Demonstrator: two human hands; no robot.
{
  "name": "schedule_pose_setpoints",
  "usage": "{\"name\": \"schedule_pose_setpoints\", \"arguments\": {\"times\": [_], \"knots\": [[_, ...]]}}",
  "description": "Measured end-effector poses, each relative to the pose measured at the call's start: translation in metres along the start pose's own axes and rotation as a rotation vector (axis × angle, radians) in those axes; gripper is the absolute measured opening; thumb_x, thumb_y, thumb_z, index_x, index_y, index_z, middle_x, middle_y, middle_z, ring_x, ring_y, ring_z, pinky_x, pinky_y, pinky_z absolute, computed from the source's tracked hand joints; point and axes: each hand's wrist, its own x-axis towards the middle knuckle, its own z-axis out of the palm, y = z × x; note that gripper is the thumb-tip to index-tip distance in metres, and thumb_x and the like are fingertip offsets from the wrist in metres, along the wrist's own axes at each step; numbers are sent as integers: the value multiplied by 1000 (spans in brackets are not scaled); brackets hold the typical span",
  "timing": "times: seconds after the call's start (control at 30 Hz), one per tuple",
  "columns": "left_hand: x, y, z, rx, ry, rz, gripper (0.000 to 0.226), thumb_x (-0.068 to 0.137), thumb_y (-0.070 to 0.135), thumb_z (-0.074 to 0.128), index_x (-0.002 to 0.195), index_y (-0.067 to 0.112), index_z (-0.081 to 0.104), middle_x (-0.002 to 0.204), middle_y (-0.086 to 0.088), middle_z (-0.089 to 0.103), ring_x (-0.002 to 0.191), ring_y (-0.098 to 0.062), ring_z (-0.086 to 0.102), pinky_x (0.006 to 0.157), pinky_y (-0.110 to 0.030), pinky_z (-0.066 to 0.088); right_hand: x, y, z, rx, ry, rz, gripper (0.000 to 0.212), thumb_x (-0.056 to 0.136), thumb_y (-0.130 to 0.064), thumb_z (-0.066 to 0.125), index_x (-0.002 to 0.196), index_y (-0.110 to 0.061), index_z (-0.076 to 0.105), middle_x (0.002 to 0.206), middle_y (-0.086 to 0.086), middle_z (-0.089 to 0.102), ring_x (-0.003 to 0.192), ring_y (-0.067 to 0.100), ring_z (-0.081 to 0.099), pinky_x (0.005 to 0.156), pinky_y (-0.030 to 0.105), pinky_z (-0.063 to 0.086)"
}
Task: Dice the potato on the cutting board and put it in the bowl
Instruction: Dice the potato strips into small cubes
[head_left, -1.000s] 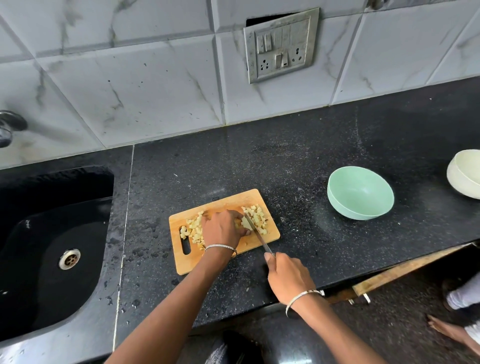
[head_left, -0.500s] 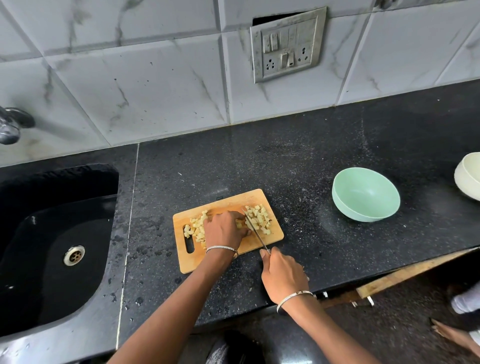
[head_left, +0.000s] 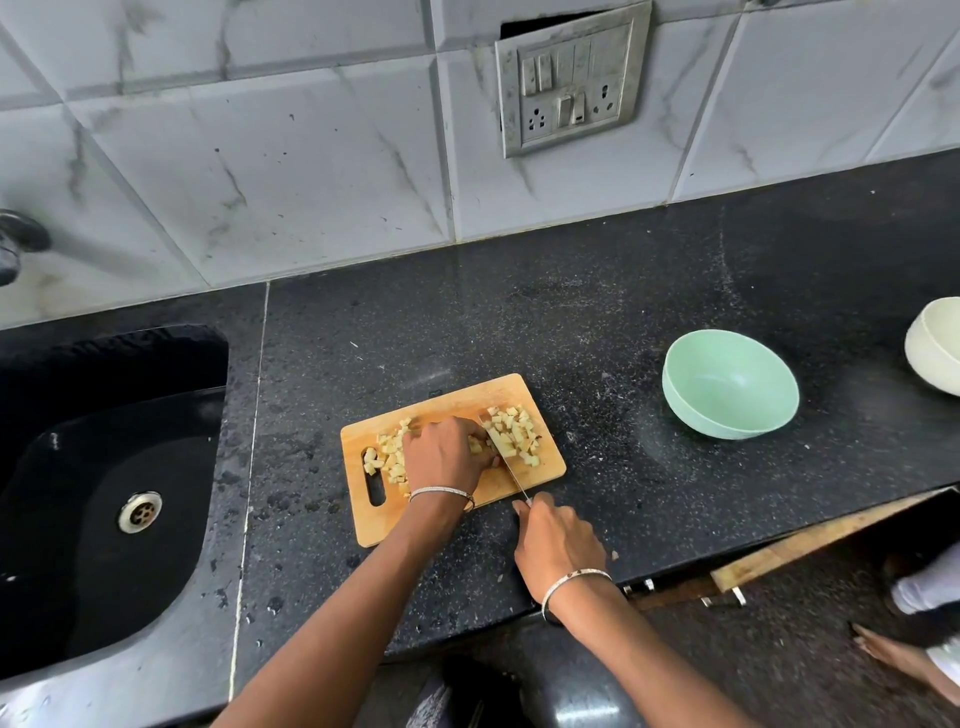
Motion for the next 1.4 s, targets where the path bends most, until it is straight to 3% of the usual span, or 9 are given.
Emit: {"name": "schedule_pose_setpoints", "arguments": {"times": [0.3, 0.57, 0.77, 0.93, 1.23, 1.4], "knots": [[0, 0, 2, 13, 26, 22, 19, 84, 37, 66, 102, 32, 72, 90, 2, 73, 89, -23, 64, 91, -38, 38, 2, 18, -9, 219, -182, 34, 41, 103, -44, 30, 107, -13, 56, 107, 14, 62, 100, 36, 61, 69, 36, 39], [-6, 3, 6, 34, 104, 93, 24, 86, 32, 55, 110, 29, 58, 75, 5, 69, 81, -21, 65, 92, -37, 36, -7, 44, -18, 239, -88, -9, 40, 101, -53, 24, 83, -25, 46, 95, 10, 63, 95, 37, 59, 72, 40, 41], [-8, 11, 5, 61, 26, 152, 20, 85, 39, 64, 105, 35, 63, 89, 5, 72, 93, -19, 65, 91, -39, 33, -9, 49, -11, 209, -83, -3, 41, 101, -52, 24, 91, -23, 52, 101, 11, 64, 102, 37, 59, 73, 40, 39], [-4, 13, 5, 127, 36, 228, 19, 85, 40, 62, 101, 31, 63, 96, 5, 71, 92, -20, 64, 85, -36, 32, -17, 57, -11, 185, -38, 23, 41, 101, -53, 25, 91, -23, 51, 101, 11, 65, 100, 38, 60, 77, 42, 44], [-2, 17, 10, 115, -2, 378, 7, 81, 23, 59, 88, 22, 56, 96, 5, 57, 78, -22, 58, 72, -33, 34, -9, 58, -9, 250, -13, -30, 38, 101, -53, 26, 81, -25, 42, 88, 7, 64, 93, 36, 61, 68, 41, 41], [-1, 14, 9, 15, 26, 351, 13, 80, 15, 61, 91, 23, 57, 90, 7, 64, 84, -20, 60, 76, -31, 34, 5, 59, -9, 266, -6, -28, 40, 100, -55, 27, 85, -24, 47, 92, 9, 65, 96, 37, 61, 69, 40, 39]]}}
